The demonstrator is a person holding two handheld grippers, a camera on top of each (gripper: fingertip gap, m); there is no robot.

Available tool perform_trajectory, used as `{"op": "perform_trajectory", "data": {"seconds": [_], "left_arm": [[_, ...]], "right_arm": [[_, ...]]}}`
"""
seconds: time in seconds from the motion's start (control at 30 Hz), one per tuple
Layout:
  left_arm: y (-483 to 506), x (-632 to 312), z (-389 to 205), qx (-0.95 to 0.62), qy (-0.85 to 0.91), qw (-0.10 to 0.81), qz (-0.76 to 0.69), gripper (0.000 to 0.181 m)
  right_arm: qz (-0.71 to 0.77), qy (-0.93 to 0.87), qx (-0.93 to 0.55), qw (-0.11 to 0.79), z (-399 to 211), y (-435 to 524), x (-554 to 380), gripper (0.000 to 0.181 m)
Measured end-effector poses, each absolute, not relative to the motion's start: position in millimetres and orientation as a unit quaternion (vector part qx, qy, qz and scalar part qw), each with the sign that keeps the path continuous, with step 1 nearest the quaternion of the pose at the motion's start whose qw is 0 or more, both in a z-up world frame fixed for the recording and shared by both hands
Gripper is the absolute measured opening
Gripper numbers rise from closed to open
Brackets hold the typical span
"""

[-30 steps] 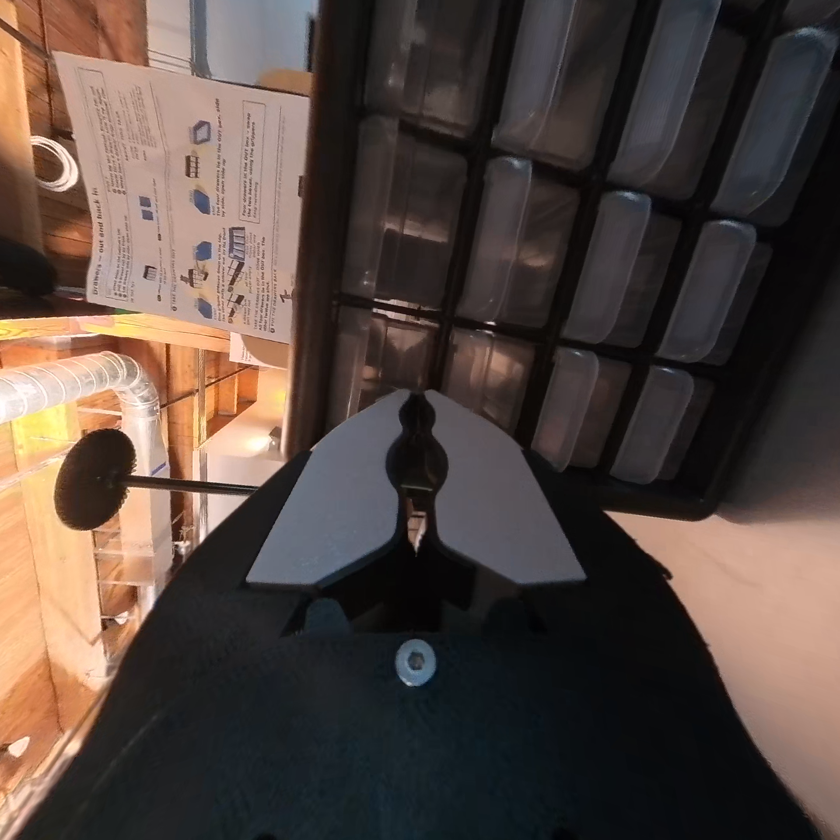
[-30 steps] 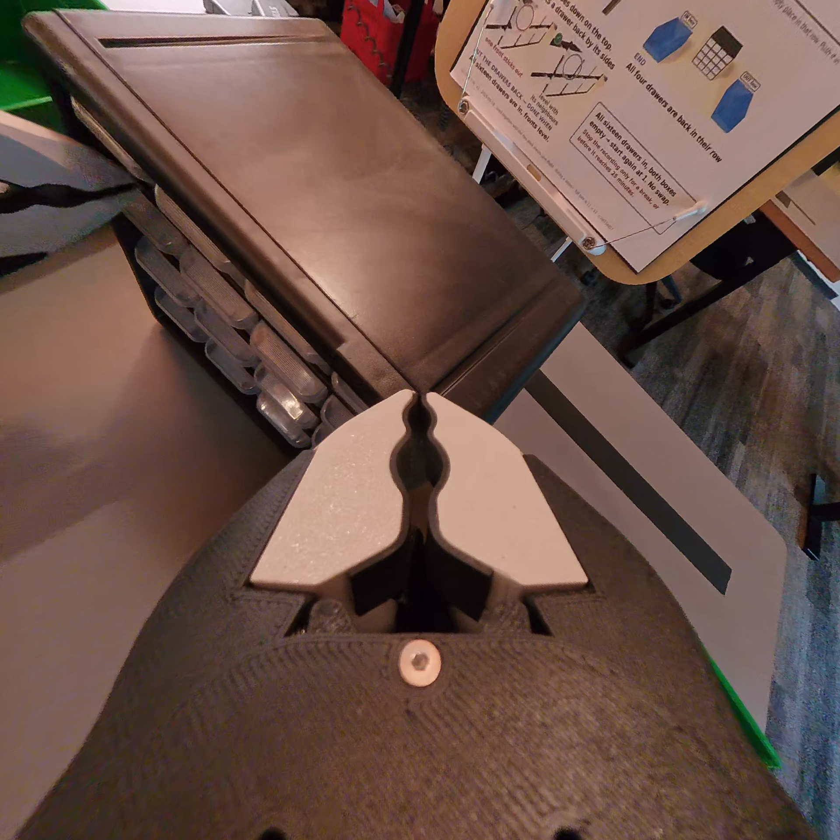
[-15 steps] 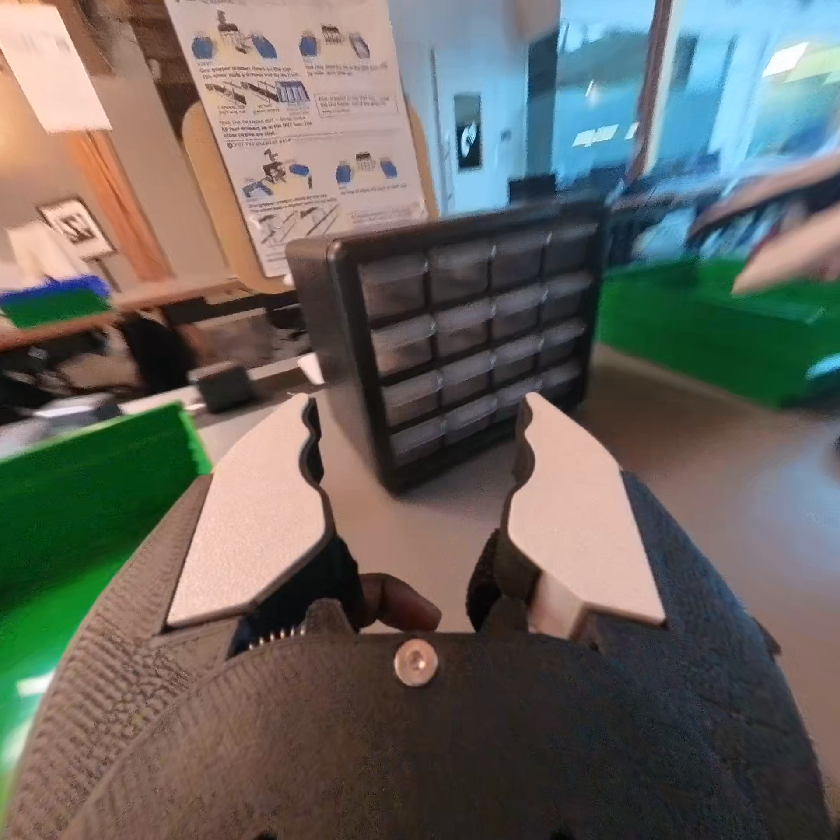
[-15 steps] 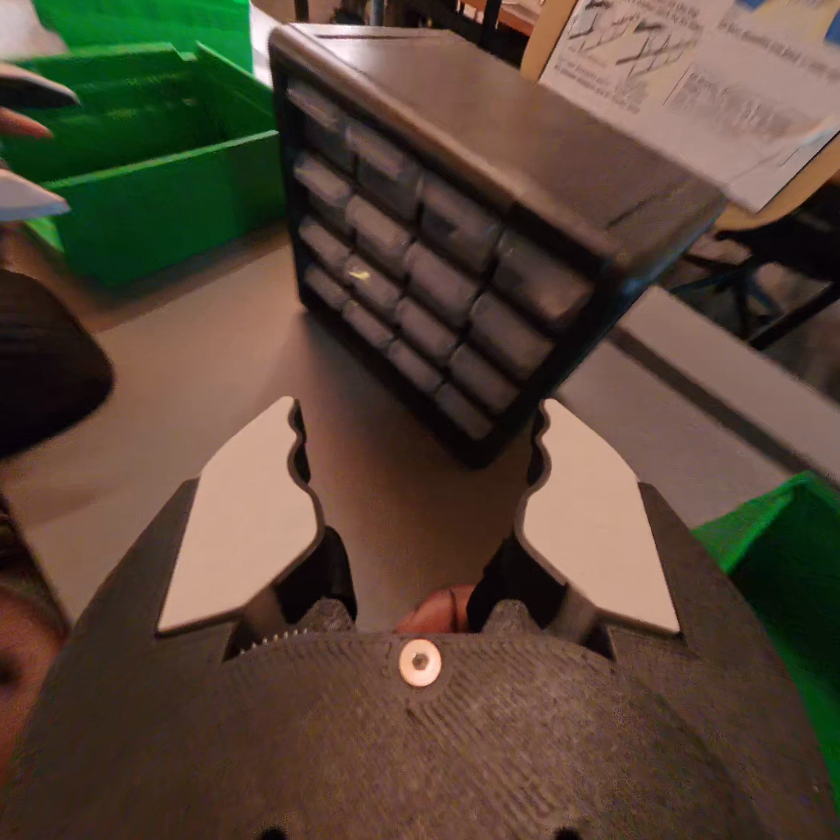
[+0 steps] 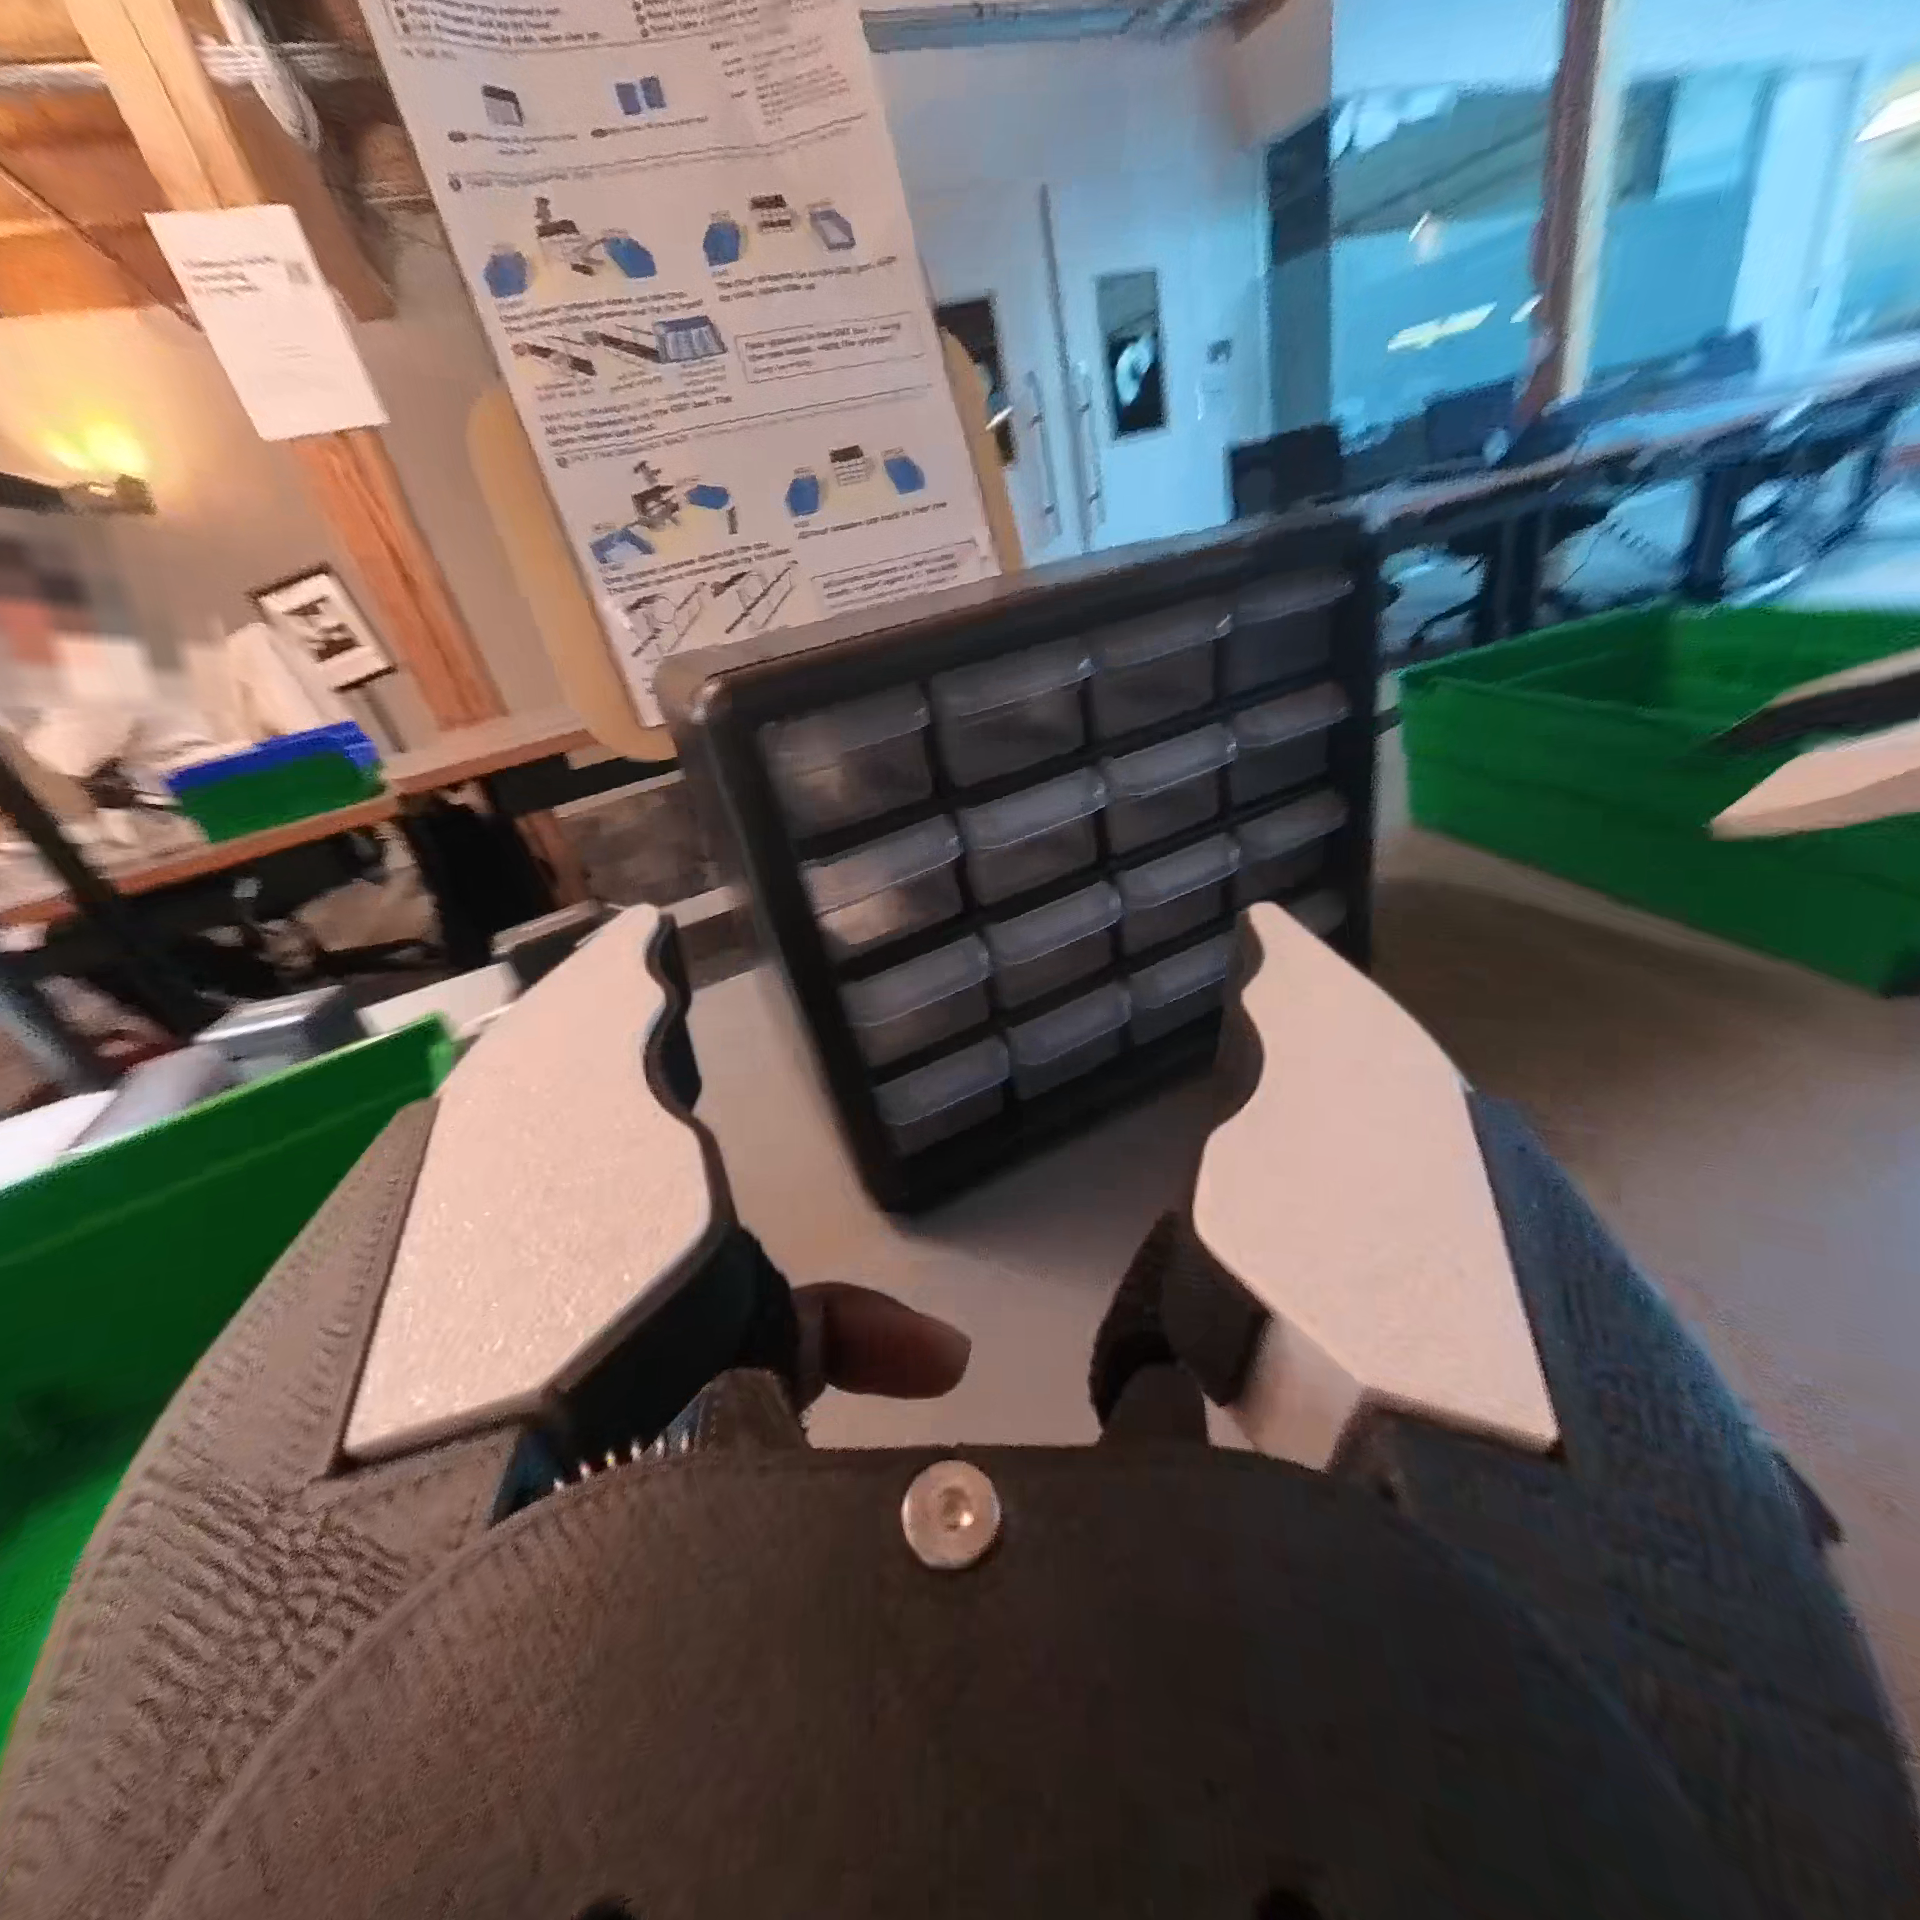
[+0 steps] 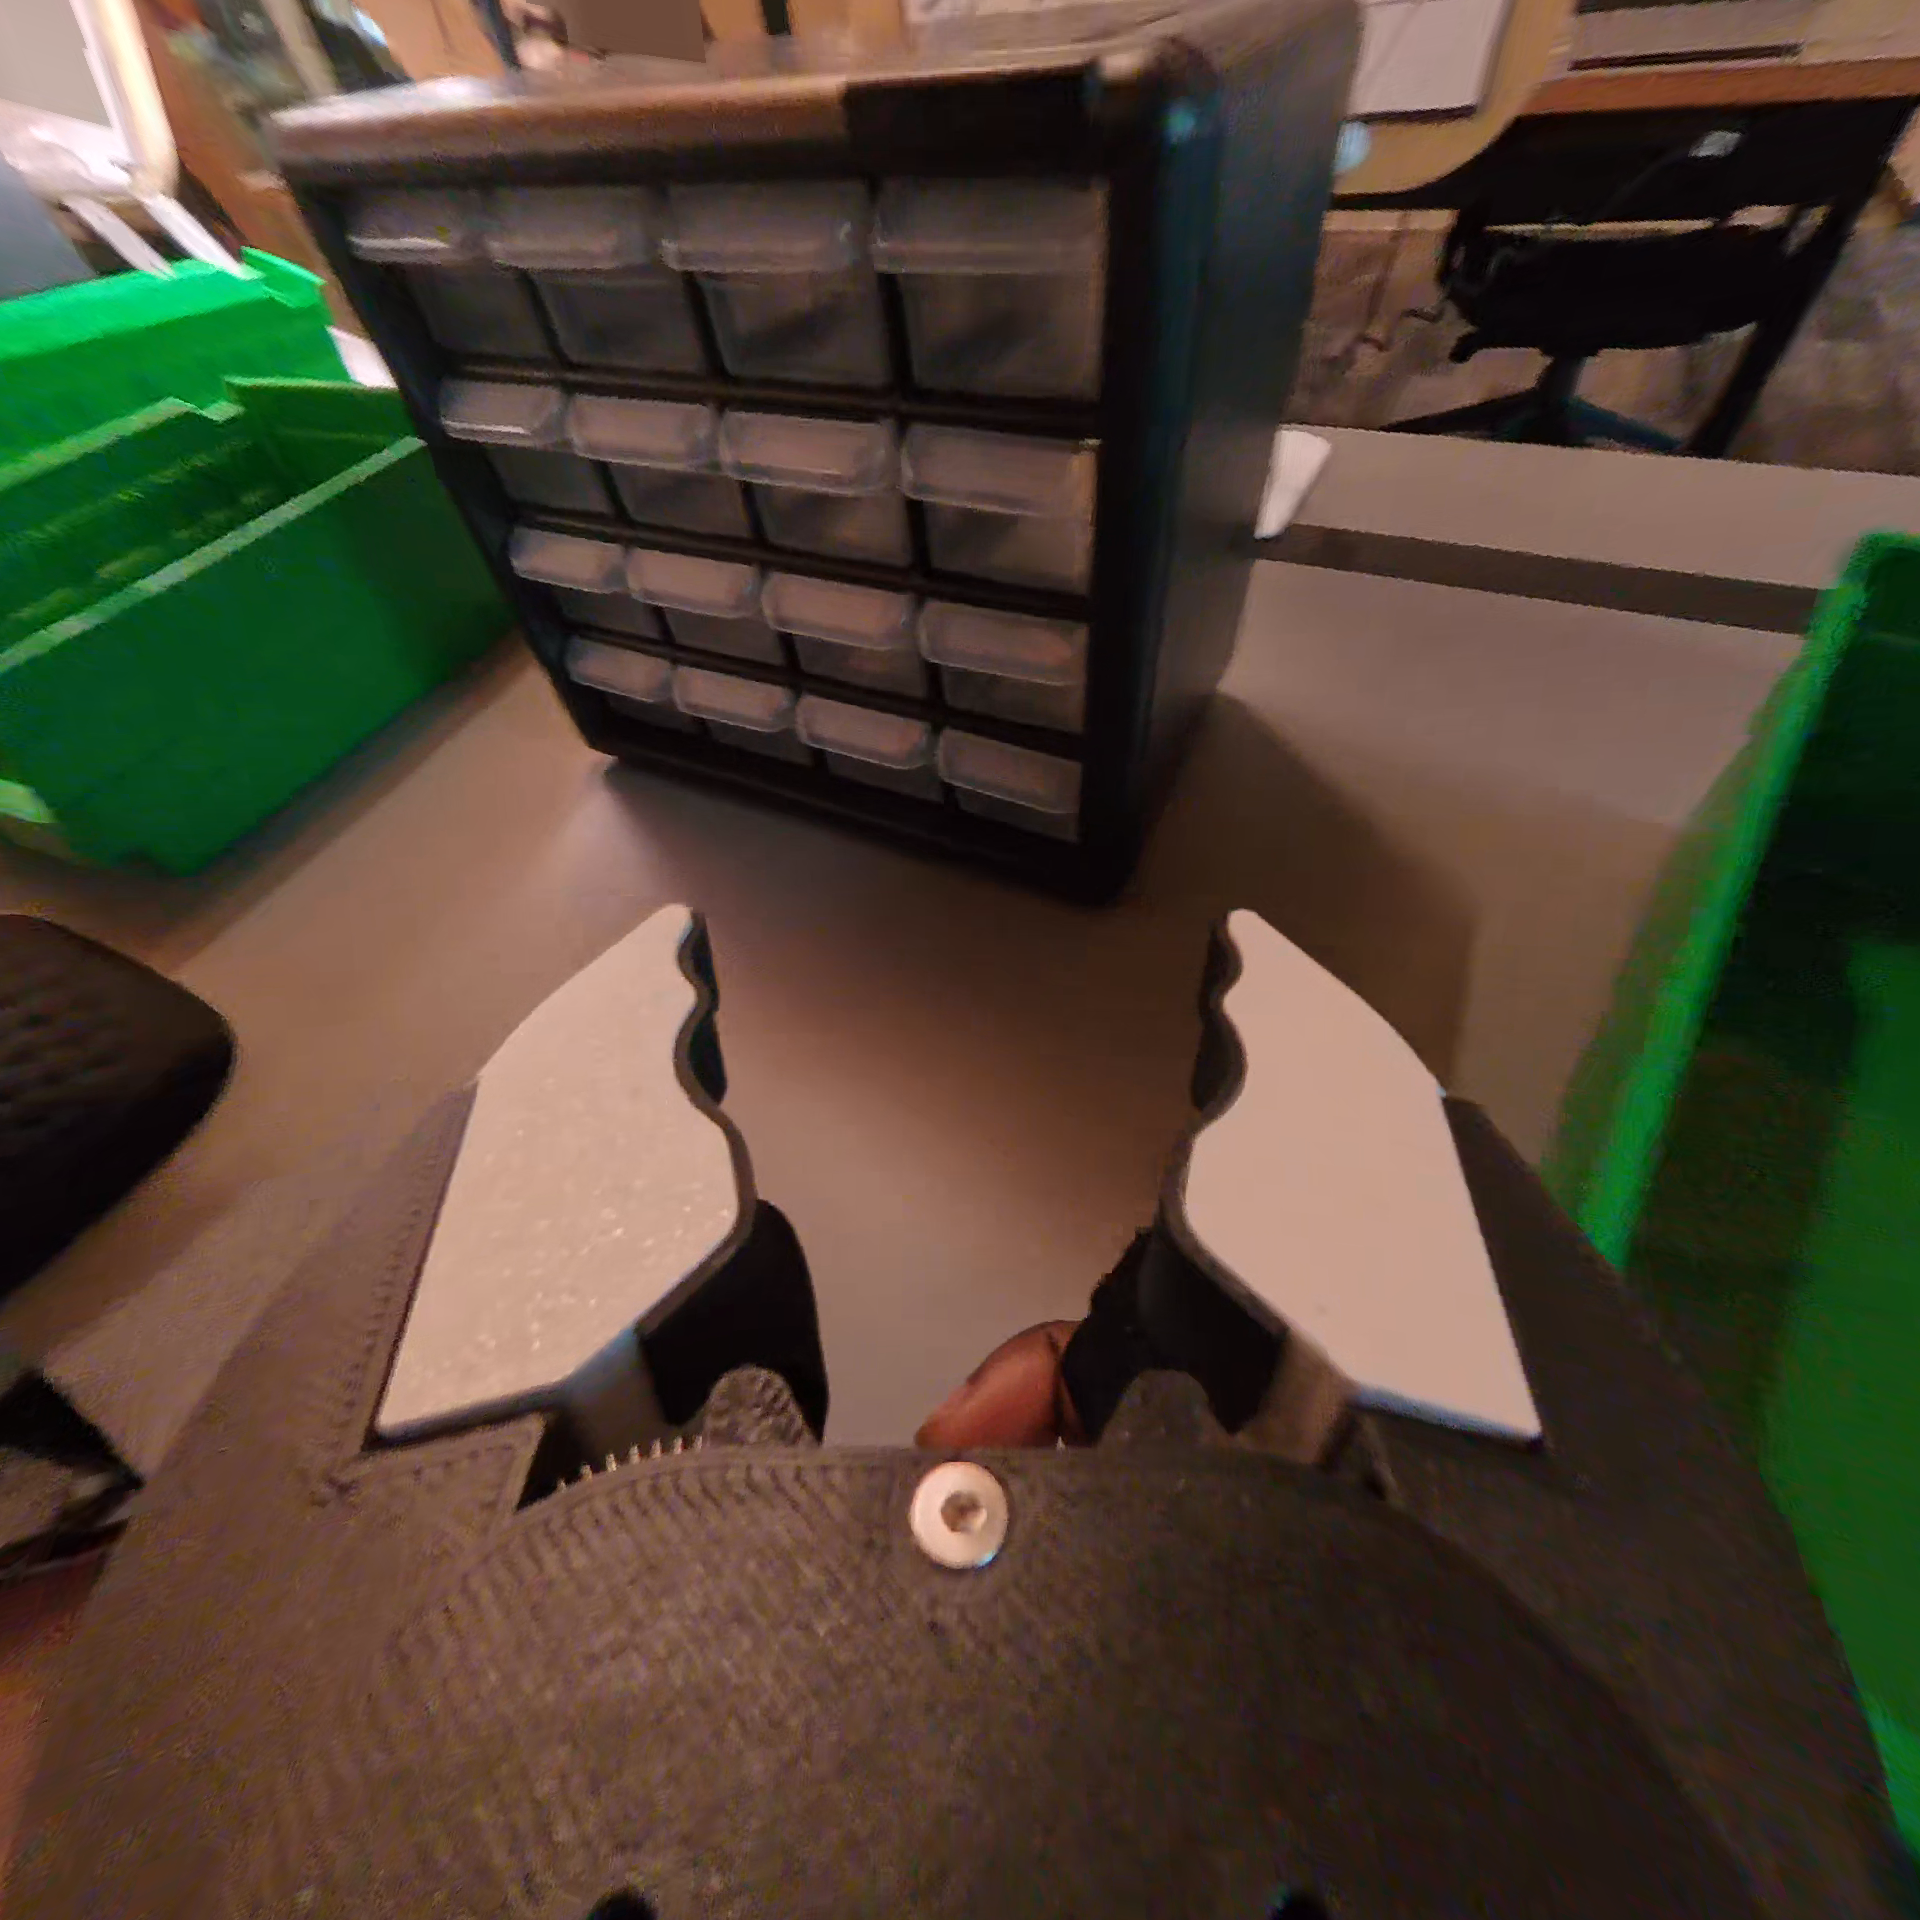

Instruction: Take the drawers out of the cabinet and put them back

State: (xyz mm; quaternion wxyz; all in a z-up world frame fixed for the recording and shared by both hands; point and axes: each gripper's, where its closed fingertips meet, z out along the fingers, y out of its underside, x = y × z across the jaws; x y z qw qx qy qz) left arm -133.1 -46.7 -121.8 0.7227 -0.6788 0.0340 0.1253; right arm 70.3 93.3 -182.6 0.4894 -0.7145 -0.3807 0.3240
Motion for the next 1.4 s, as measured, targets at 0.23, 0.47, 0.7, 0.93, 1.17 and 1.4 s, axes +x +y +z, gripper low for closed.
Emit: {"op": "perform_trajectory", "data": {"seconds": [0.23,0.47,0.7,0.93,1.17,1.4], "left_arm": [[-79.8,-231.2,-177.5,-0.803,-0.001,0.512,0.306,0.083],[-97.3,-261.0,-217.7,-0.858,-0.02,0.418,0.298,0.037],[-97.3,-273.9,-218.1,-0.841,-0.051,0.431,0.322,0.007],[-100.5,-272.5,-216.4,-0.846,-0.059,0.414,0.331,0.009],[-93.9,-230.7,-123.1,-0.706,-0.07,0.67,0.218,0.065],[-132.3,-208.8,-41.7,-0.515,-0.109,0.84,0.134,0.104]], "right_arm": [[0.006,-0.344,-0.775,0.53,-188.3,157.3,175.6,0.067],[0.047,-0.393,-0.825,0.404,-242.0,152.6,181.4,0.047],[0.055,-0.38,-0.84,0.383,-247.2,154.2,197.7,0.009],[0.052,-0.379,-0.843,0.378,-247.5,153.5,201.3,0.026],[0.185,-0.335,-0.78,0.495,-184.1,148.9,176.7,0.09],[0.333,-0.274,-0.657,0.618,-106.8,126.0,165.6,0.114]]}}
